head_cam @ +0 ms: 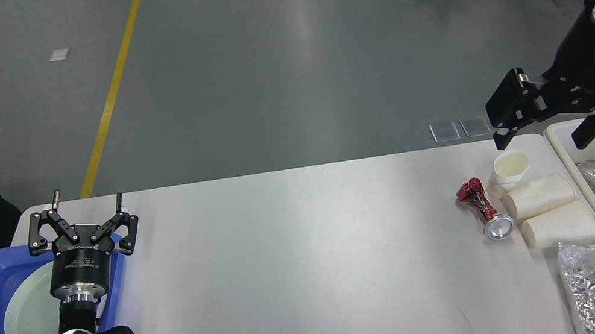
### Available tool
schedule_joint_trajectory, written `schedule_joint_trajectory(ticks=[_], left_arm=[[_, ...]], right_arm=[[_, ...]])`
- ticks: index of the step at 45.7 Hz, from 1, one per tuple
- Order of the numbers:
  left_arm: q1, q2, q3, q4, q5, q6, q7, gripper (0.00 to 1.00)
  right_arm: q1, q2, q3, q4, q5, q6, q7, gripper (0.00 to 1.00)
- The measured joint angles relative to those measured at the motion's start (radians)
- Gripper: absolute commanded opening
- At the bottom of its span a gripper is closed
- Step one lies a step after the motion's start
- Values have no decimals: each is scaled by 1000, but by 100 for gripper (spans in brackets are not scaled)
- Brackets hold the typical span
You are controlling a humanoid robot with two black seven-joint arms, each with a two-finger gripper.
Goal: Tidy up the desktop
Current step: 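Raise the right gripper out of the bin and reposition it, then lower the right gripper toward the silver foil bag nearest the robot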
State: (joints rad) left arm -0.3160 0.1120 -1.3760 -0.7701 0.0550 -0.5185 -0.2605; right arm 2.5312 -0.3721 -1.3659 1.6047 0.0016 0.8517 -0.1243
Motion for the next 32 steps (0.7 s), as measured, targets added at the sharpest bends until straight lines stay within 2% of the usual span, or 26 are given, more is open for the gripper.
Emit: schedule_joint_trajectory(ticks=[4, 9, 18, 21, 23, 32], left_arm=[[0, 0, 0, 0, 0, 0, 0, 96], [0, 0, 0, 0, 0, 0, 0, 96], [0, 0, 0, 0, 1, 0, 1, 96], [0, 0, 0, 0, 1, 0, 1, 96], [0, 0, 0, 0, 1, 0, 1, 96], [0, -1, 0, 0, 1, 0, 1, 96]], right_arm=[[43, 0, 7, 60, 0, -4, -54, 90], [58, 2, 10, 109, -1, -10, -86, 90], [-5, 4, -2, 109, -15, -83, -93, 89], [-58, 15, -2, 104, -28, -123, -93, 77], [-90, 18, -2, 103, -37, -143, -91, 73], [-302, -60, 13, 100, -167, -240, -81, 78]])
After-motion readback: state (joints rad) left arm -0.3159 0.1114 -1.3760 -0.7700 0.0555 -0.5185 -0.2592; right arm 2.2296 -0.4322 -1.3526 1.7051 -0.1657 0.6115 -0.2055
